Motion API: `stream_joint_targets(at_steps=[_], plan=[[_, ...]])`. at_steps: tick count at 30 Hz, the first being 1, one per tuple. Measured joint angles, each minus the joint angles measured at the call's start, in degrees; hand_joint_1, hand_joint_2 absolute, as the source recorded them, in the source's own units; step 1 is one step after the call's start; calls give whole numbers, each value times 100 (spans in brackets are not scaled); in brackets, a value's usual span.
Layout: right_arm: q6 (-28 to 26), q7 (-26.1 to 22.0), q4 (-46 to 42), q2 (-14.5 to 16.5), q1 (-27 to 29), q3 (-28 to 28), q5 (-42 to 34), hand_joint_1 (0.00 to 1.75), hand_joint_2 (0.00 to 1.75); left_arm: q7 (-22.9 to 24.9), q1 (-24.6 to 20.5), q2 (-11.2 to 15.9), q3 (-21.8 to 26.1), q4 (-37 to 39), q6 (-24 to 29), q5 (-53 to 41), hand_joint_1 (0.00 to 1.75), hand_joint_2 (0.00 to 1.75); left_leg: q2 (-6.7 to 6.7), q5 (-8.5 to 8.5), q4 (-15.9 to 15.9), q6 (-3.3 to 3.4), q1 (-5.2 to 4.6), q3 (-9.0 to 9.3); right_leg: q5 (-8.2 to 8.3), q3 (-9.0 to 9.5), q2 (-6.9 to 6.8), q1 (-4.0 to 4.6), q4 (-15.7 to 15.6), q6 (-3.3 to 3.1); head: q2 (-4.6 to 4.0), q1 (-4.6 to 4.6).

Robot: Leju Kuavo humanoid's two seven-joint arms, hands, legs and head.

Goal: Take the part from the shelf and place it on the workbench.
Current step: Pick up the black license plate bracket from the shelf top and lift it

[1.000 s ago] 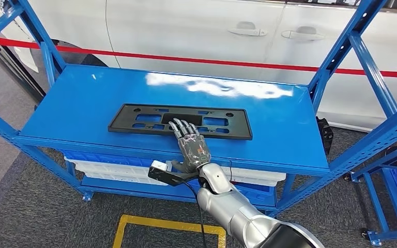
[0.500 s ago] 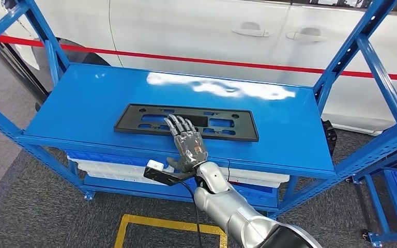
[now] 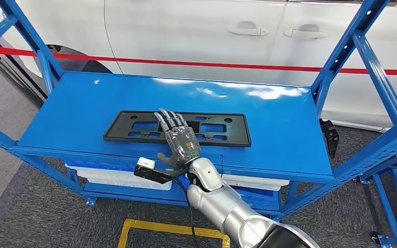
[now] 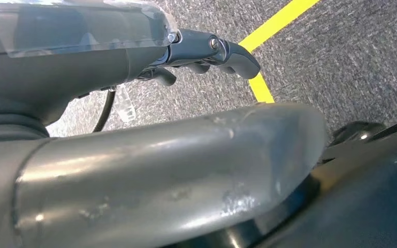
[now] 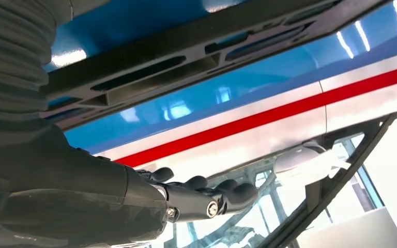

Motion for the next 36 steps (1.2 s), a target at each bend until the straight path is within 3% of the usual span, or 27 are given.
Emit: stream_joint_targets(at_steps=[1,2,4,6,7,8,11,16,18,22,23,27,36], plan=[[0,-1,0,2,22,8,-3,0,175,8,4,7,2,0,0,-1,0,0,2,7,188,-32,30,-133,-21,19,-2,-5,6,5,0,0],[-1,-2,0,3,38,12,-7,0,175,17,7,13,4,0,0,-2,0,0,3,132,149,-60,57,-159,-45,38,1,-14,16,18,1,1],[-4,-9,0,11,53,15,-14,0,175,28,9,26,6,0,0,-5,0,0,8,572,-477,-116,106,67,-115,85,12,-51,62,71,1,1],[-10,-23,0,21,51,16,-29,0,175,31,5,23,8,5,1,-10,0,0,3,797,-1053,-121,103,319,-184,86,28,-53,125,149,1,-29],[-13,-27,0,26,55,17,-36,0,175,33,1,21,10,8,1,-13,0,0,-3,794,-1169,-93,97,365,-204,71,32,-38,145,181,1,-25],[-14,-28,0,30,62,17,-40,0,175,35,0,18,14,12,0,-15,0,0,-11,775,-1193,-56,89,369,-210,56,38,-19,153,174,1,-19],[-13,-11,0,32,80,22,-42,0,175,44,8,19,30,13,-1,-16,0,0,-26,773,-1220,-2,88,361,-207,66,36,-13,128,83,1,20],[-11,23,27,19,84,27,-109,0,175,49,6,14,82,13,-83,17,0,0,-28,752,-1217,76,66,365,-188,107,35,-20,54,74,1,21],[-15,16,58,9,94,27,-131,0,175,36,5,16,107,13,-119,42,0,0,-27,739,-1201,113,34,362,-173,117,32,-36,24,129,1,20],[-36,-13,131,8,123,27,-143,0,175,28,1,20,141,13,-136,53,0,0,-24,719,-1183,195,-22,359,-160,129,30,-86,-9,342,1,16],[-39,-19,146,7,131,27,-144,0,175,29,1,20,148,13,-136,53,0,0,-23,729,-1199,202,-18,364,-168,130,31,-92,-6,351,1,16],[-45,-52,193,7,159,28,-144,0,175,34,3,16,182,13,-133,57,0,0,-23,759,-1243,204,-5,383,-167,132,34,-95,6,223,1,27],[-67,-32,286,3,185,34,-144,0,175,37,2,16,241,13,-144,10,0,0,-19,759,-1241,206,-12,387,-157,129,34,-95,4,272,1,26]])
